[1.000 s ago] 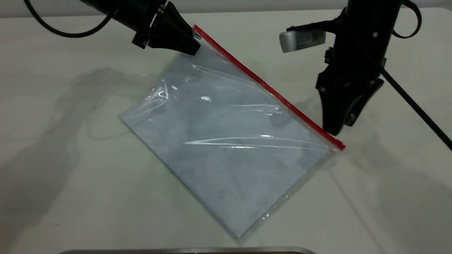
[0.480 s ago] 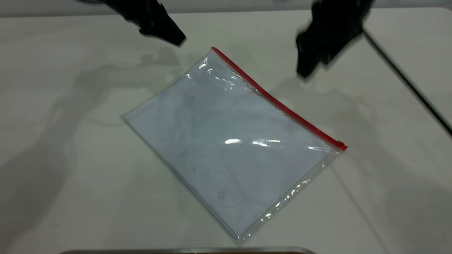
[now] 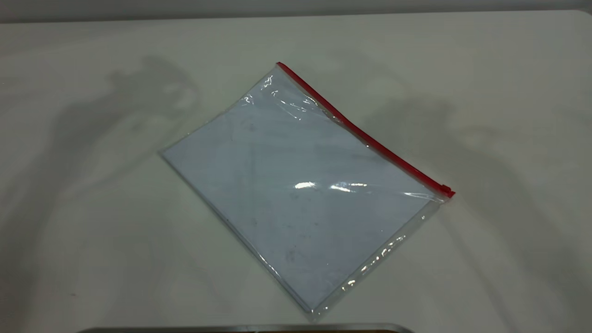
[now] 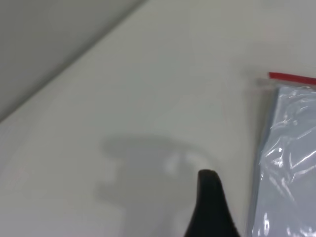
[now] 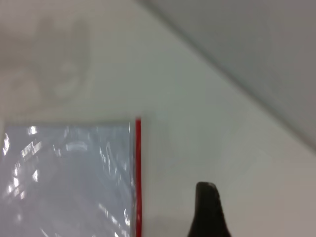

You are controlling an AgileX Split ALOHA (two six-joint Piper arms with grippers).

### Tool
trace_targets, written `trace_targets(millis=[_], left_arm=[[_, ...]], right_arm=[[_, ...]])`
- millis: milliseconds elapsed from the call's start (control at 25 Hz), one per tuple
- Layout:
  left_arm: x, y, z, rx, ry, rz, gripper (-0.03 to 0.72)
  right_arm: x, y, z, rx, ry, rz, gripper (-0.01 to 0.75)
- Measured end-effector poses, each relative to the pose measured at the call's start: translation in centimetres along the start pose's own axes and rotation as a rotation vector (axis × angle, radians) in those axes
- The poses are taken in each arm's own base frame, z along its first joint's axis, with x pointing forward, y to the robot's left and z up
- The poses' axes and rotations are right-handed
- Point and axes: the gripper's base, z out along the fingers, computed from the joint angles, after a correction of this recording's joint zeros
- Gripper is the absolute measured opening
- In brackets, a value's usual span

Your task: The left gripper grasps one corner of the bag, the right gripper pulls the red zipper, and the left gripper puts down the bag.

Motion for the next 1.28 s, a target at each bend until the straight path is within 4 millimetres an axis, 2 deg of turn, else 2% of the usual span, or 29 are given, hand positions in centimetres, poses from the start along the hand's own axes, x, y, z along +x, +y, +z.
trace_targets(millis=[120, 240, 360, 520, 680, 880, 1040, 1280], left_arm=[[0.1, -0.8, -6.0, -0.094, 0.017, -0.079, 0.590], [0.9, -1.8, -11.6, -0.180, 0.034, -0.140, 0.590], [1.8, -2.7, -15.8, -0.259, 0.039, -0.172, 0.590], [2.4, -3.6, -20.0, -0.346, -0.036, -0.209, 0.590], [3.0, -4.6, -22.6, -0.367, -0.102, -0.266, 0.590], [5.4, -6.6, -25.3, -0.372, -0.148, -0.336, 0.590], [8.7, -8.8, -27.1, -0.371, -0.163, -0.384, 0.590], [15.7, -12.6, -27.9, -0.366, -0.147, -0.392, 0.590]], right_arm=[[-1.3, 0.6, -5.3, 0.017, -0.079, 0.015, 0.576], [-1.7, 1.5, -10.0, 0.021, -0.131, 0.025, 0.576], [-1.7, 2.4, -14.7, 0.031, -0.198, 0.041, 0.576], [-0.9, 3.6, -19.3, 0.047, -0.276, 0.056, 0.576], [1.8, 5.0, -21.8, 0.045, -0.285, 0.070, 0.576], [6.4, 7.2, -24.9, 0.044, -0.311, 0.090, 0.576], [11.0, 9.3, -27.2, 0.037, -0.332, 0.099, 0.576], [17.9, 11.9, -28.1, 0.007, -0.293, 0.127, 0.576]])
